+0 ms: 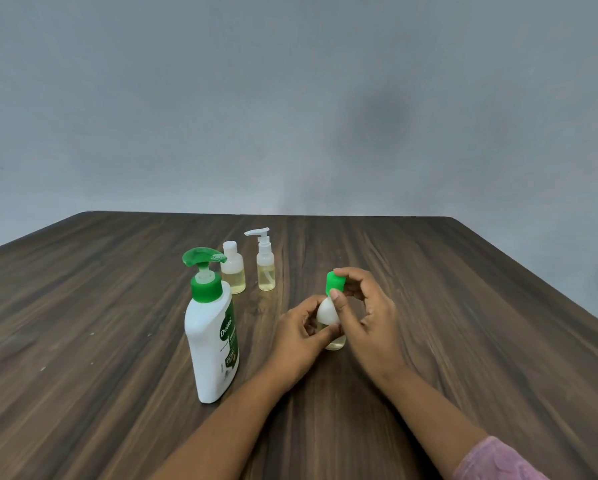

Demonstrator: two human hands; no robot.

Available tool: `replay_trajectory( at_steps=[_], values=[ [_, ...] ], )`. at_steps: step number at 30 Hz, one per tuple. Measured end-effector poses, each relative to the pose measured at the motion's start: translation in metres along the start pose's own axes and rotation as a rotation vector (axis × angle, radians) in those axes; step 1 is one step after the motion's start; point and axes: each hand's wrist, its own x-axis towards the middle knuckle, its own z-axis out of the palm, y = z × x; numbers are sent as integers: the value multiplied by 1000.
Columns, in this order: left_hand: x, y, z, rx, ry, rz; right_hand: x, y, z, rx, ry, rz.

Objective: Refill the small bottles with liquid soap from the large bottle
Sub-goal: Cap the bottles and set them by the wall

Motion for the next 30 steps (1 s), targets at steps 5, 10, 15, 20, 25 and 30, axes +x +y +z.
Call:
replay_trajectory(
  at_steps=[5,10,15,20,25,30],
  values=[
    [0,-1,-1,-6,-6,8,-3,5,2,-22,-20,-10],
    [0,-1,0,34,-16,25,-2,3,1,-81,23,-17],
    [0,-1,1,7,-8,13,-2,2,1,-20,-5,-8],
    [0,-1,0,-56,-22,-1,-4,0,1,43,56,1],
    [1,-2,1,-59,-11,-6,-3,1,-1,31,158,-31],
    [0,-2,1,-59,-8,-10,-5,0,0,35,24,21]
  ],
)
